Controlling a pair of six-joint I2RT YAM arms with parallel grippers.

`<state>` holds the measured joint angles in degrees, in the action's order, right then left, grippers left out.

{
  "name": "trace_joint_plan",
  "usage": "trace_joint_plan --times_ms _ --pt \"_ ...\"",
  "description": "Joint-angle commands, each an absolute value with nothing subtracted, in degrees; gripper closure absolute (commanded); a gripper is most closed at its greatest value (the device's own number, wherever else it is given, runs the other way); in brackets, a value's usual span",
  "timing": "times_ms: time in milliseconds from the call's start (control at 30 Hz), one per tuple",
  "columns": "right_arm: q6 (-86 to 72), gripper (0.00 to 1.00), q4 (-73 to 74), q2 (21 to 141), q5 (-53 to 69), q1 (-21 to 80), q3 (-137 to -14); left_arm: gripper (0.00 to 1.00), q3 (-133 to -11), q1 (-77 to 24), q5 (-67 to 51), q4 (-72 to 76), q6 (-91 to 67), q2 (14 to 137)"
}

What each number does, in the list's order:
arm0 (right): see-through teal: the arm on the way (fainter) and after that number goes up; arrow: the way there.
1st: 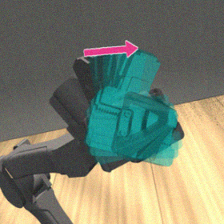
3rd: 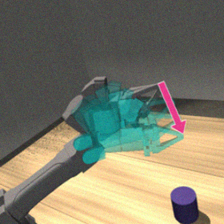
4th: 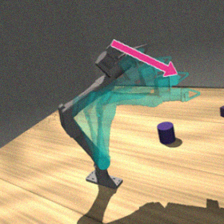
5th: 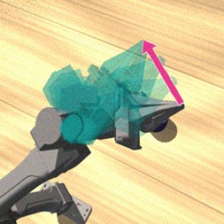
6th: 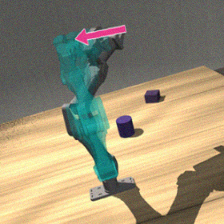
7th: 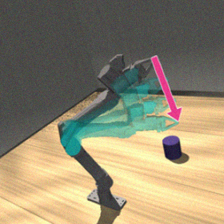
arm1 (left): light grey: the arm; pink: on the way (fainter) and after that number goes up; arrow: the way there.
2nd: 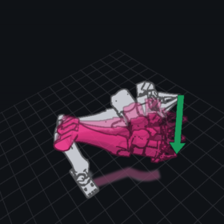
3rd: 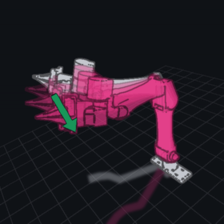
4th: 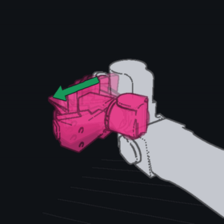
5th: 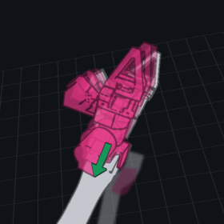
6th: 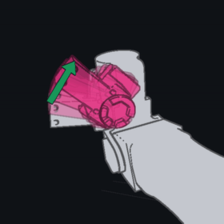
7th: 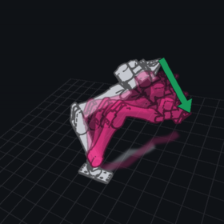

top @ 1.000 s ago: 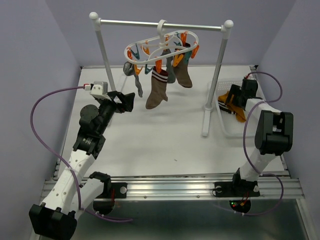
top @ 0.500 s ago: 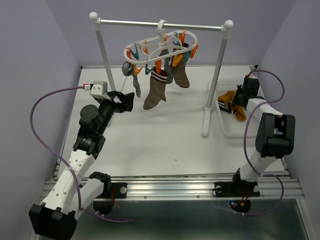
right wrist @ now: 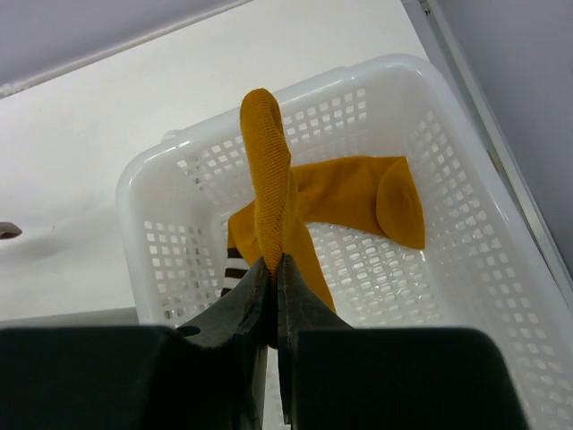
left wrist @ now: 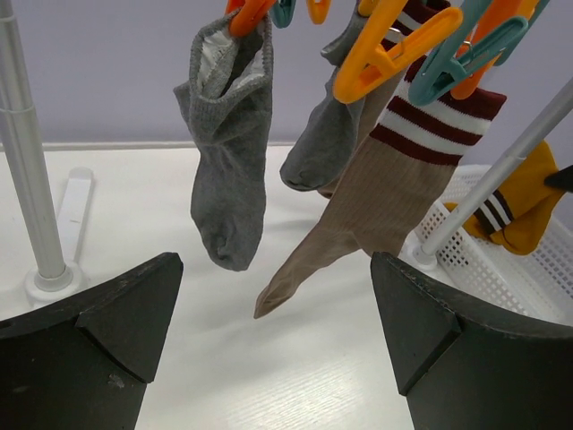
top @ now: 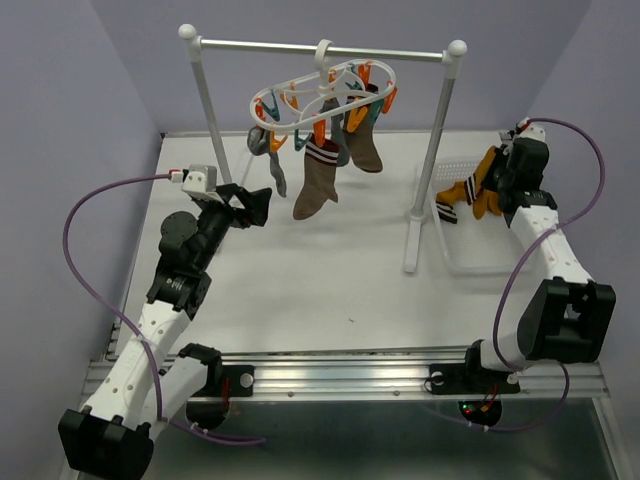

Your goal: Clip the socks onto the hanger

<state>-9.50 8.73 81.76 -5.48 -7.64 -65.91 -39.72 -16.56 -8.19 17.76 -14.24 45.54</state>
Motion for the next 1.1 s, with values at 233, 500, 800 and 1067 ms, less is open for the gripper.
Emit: trace_joint_plan --times_ms 233,500,800,1067 --pt "-6.9 0.99 15.8 75.2 13.5 -7.6 -74.0 0.01 -38.8 -16.8 -14.1 20.0 -14.8 42.8" --pt "-0.6 0.99 21.4 70.1 46.3 -6.7 -77.3 0.01 -36.5 -17.5 -27.2 24.8 -18.4 43.9" --pt "6.0 0.99 19.6 62.7 65.5 3.5 -73.2 0.01 -35.4 -29.5 -30.8 34.8 -21.0 51.0" --pt "0.9 0.99 13.6 62.9 74.6 7.6 -71.7 0.01 -35.9 -32.9 -39.2 44.7 -19.6 56.8"
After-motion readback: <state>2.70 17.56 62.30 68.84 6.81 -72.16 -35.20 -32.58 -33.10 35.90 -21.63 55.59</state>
